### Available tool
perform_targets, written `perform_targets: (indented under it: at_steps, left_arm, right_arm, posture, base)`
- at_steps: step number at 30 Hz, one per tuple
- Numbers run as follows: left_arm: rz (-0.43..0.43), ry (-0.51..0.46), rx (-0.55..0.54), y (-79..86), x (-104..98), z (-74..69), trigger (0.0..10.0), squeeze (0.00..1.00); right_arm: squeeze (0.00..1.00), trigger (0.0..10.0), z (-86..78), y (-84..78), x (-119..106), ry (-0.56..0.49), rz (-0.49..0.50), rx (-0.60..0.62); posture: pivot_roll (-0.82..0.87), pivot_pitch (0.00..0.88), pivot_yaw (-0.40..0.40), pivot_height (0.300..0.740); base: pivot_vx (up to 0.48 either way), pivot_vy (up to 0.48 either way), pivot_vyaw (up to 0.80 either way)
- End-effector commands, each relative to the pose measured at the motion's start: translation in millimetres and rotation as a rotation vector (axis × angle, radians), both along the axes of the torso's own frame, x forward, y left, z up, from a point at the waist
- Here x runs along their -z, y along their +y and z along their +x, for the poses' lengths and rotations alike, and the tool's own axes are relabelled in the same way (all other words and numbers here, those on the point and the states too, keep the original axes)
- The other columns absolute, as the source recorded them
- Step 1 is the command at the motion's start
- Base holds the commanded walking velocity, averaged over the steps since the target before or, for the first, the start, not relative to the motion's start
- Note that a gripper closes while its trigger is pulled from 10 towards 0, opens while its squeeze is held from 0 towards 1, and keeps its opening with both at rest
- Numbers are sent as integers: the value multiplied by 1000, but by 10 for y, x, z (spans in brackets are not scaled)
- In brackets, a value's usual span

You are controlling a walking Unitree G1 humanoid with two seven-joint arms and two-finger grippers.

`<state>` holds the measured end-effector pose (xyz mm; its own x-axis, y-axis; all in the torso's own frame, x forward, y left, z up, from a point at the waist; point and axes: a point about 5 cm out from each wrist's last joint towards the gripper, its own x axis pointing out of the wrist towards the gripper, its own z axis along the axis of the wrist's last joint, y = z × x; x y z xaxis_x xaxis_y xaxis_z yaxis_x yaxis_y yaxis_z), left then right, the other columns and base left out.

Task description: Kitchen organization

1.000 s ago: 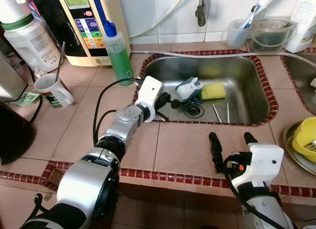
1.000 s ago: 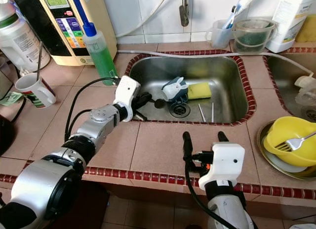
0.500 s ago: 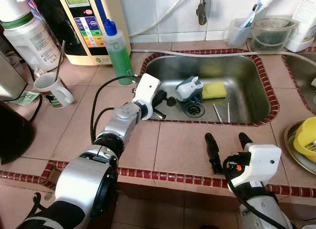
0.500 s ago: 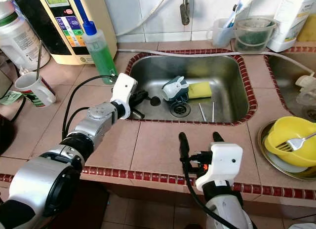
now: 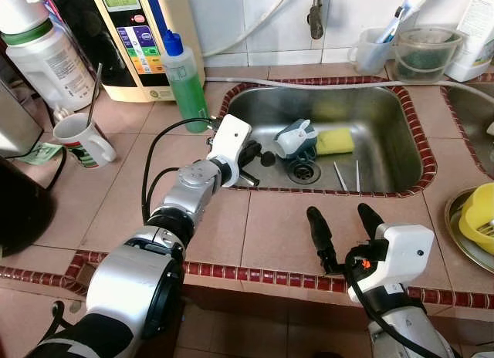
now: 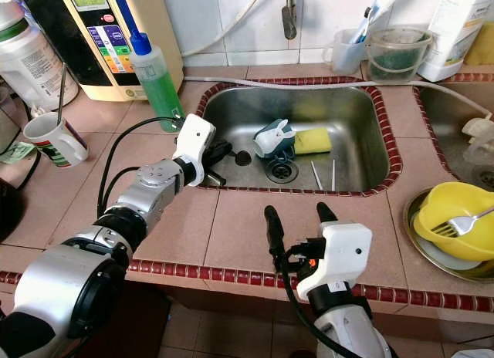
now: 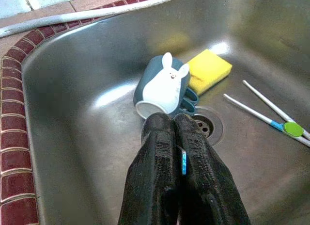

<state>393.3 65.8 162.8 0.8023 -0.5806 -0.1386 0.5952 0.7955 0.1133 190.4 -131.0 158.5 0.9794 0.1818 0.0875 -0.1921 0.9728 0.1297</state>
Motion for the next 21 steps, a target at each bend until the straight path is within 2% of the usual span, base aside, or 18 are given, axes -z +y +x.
perform_targets:
  at_steps: [1, 12, 21]
  left_arm:
    - [-36, 19, 7, 38, -41, 21, 10000, 1000]
    - [-54, 21, 29, 25, -63, 20, 10000, 1000]
    - [-49, 0, 24, 34, -120, 40, 10000, 1000]
  right_arm:
    - [0, 10000, -17, 4, -49, -14, 12, -3]
    - [0, 10000, 17, 1, -46, -19, 14, 4]
    - [0, 10000, 138, 13, -60, -41, 18, -20]
  posture:
    - [-294, 146, 170, 740]
    - [-270, 142, 168, 740]
    - [-220, 122, 149, 740]
  base:
    - [0, 0, 0]
    - [0, 0, 0]
    - [0, 0, 0]
